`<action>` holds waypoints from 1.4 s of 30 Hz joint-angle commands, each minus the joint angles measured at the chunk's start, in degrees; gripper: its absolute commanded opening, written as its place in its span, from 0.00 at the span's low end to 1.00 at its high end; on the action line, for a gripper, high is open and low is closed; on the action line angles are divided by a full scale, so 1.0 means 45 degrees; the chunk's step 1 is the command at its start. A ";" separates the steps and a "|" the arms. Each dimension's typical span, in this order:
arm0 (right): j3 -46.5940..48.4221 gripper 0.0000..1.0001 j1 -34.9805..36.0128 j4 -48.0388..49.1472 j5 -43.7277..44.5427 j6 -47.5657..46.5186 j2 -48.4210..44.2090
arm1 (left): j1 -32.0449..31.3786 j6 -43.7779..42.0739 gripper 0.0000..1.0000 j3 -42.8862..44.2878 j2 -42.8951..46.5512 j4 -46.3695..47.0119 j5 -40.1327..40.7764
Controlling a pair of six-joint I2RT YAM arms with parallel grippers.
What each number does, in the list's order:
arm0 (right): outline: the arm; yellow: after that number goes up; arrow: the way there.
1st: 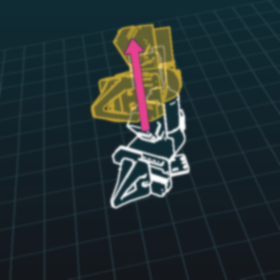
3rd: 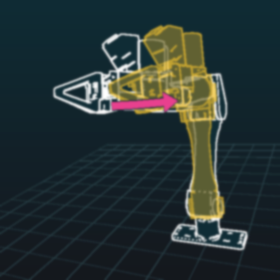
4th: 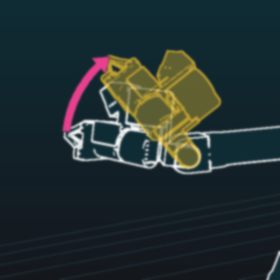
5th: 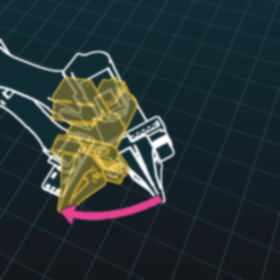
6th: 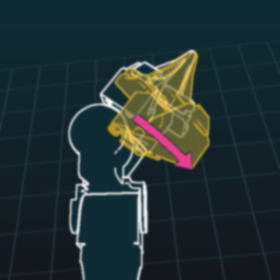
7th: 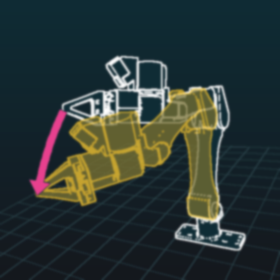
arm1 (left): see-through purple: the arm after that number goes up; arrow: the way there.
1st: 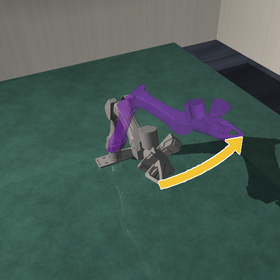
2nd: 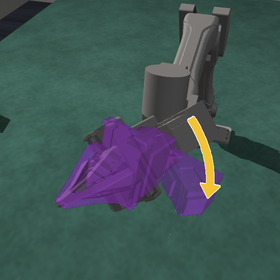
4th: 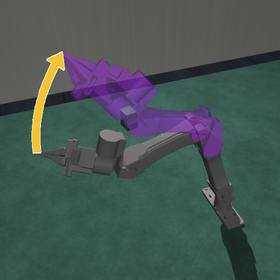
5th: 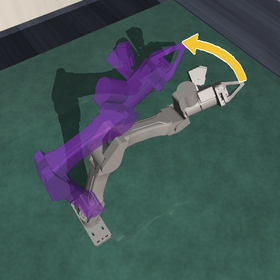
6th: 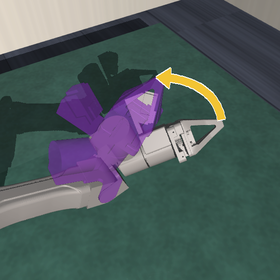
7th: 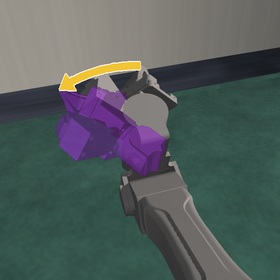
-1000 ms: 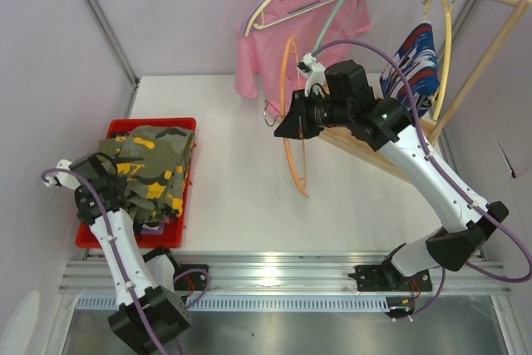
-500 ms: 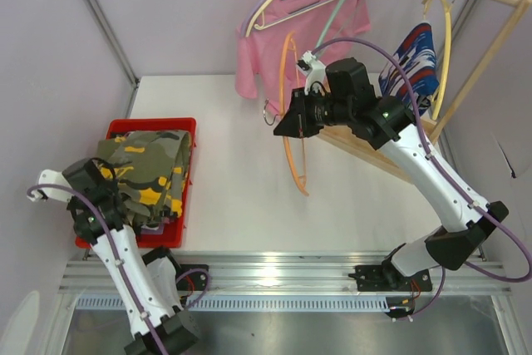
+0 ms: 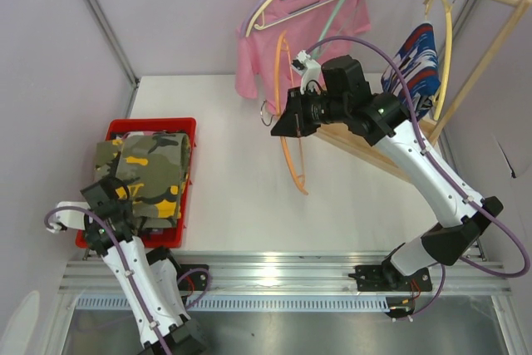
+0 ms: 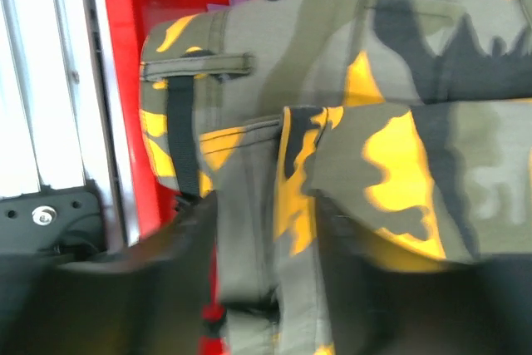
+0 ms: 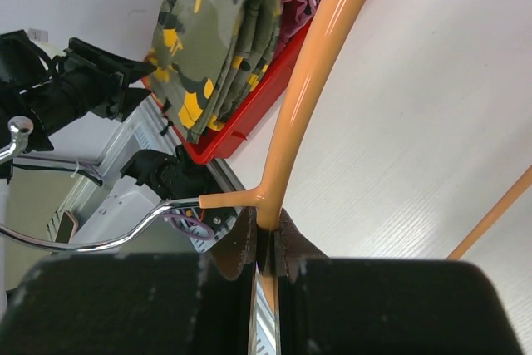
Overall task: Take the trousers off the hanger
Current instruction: Place the trousers into the basket
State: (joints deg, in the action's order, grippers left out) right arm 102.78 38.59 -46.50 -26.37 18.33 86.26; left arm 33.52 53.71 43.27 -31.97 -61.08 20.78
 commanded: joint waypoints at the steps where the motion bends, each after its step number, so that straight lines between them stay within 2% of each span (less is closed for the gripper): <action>1: 0.0617 0.00 -0.0021 0.0216 -0.0234 -0.0166 -0.0125 | 0.0071 0.0135 0.60 0.0130 0.0092 0.0233 -0.0164; 2: 0.0597 0.00 -0.0021 0.0236 -0.0137 -0.0147 -0.0145 | 0.0052 0.0037 0.63 0.0209 0.0072 0.0214 -0.0144; 3: 0.0597 0.00 -0.0021 0.0236 -0.0097 -0.0128 -0.0164 | 0.0071 -0.0041 0.73 0.0519 0.0072 0.0098 -0.0086; 6: 0.0694 0.00 -0.0040 0.0255 -0.0058 -0.0088 -0.0145 | 0.0071 -0.0275 0.92 0.1649 -0.0142 -0.0001 0.0148; 8: 0.0772 0.00 -0.0021 0.0236 -0.0097 -0.0088 -0.0126 | 0.0071 -0.0819 0.95 0.2782 -0.0298 0.0212 0.0091; 10: 0.0870 0.00 -0.0021 0.0236 -0.0058 -0.0088 -0.0145 | 0.0071 -0.1677 0.94 0.3312 -0.0552 0.1594 -0.0511; 11: 0.0890 0.00 -0.0021 0.0255 0.0000 -0.0069 -0.0164 | 0.0052 -0.2959 0.92 0.3721 -0.0669 0.2413 -0.2062; 12: 0.0909 0.00 -0.0040 0.0255 0.0097 -0.0069 -0.0184 | 0.0052 -0.3590 0.85 0.3764 -0.0805 0.3349 -0.3238; 13: 0.0871 0.00 -0.0021 0.0275 0.0156 -0.0030 -0.0203 | 0.0032 -0.4060 0.81 0.3687 -0.1193 0.5311 -0.4603; 14: 0.0851 0.00 -0.0021 0.0333 0.0215 -0.0030 -0.0223 | -0.0045 -0.4259 0.72 0.3628 -0.1487 0.5988 -0.7072; 16: 0.0793 0.00 -0.0040 0.0353 0.0430 0.0107 -0.0243 | -0.0531 -0.4183 0.58 0.3666 -0.2654 0.7025 -0.8285; 17: 0.0734 0.00 -0.0021 0.0450 0.0508 0.0165 -0.0320 | -0.1366 -0.4356 0.40 0.3744 -0.3029 0.6914 -0.8230; 19: 0.0462 0.00 -0.0021 0.0684 0.0780 0.0360 -0.0437 | -0.2307 -0.4689 0.24 0.3804 -0.3617 0.6816 -0.6964; 20: 0.0364 0.00 -0.0021 0.0917 0.0898 0.0438 -0.0631 | -0.2853 -0.4671 0.07 0.3726 -0.3948 0.6854 -0.6593; 22: 0.0188 0.00 -0.0040 0.1056 0.1229 0.0595 -0.0750 | -0.3073 -0.4515 0.00 0.2888 -0.4204 0.7146 -0.6239; 29: -0.0009 0.00 -0.0020 0.0978 0.2089 0.0946 -0.1141 | -0.3093 -0.3850 0.00 0.0348 -0.6233 0.7752 -0.3719; 32: 0.0050 0.00 -0.0020 0.0997 0.2325 0.1064 -0.1355 | -0.3093 -0.4299 0.00 0.0424 -0.7212 0.7928 -0.4457; 36: -0.0027 0.00 0.0019 0.1076 0.2538 0.1084 -0.1570 | -0.3112 -0.5040 0.02 0.1048 -0.7175 0.8261 -0.5690; 40: -0.0494 0.00 -0.0001 0.1231 0.3163 0.1629 -0.1960 | -0.3268 -0.5840 0.14 0.3175 -0.6260 0.7268 -0.6100; 41: -0.0632 0.00 -0.0040 0.1309 0.3377 0.1785 -0.2019 | -0.3365 -0.5920 0.28 0.4126 -0.6005 0.7226 -0.6372; 42: -0.0730 0.00 -0.0098 0.1349 0.3612 0.2212 -0.2097 | -0.3502 -0.5959 0.38 0.4425 -0.5770 0.7245 -0.6471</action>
State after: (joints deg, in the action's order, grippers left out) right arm 100.49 38.59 -44.56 -14.06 24.69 79.53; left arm 19.31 30.41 53.93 -63.40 -29.52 -4.64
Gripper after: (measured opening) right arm 0.075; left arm 0.298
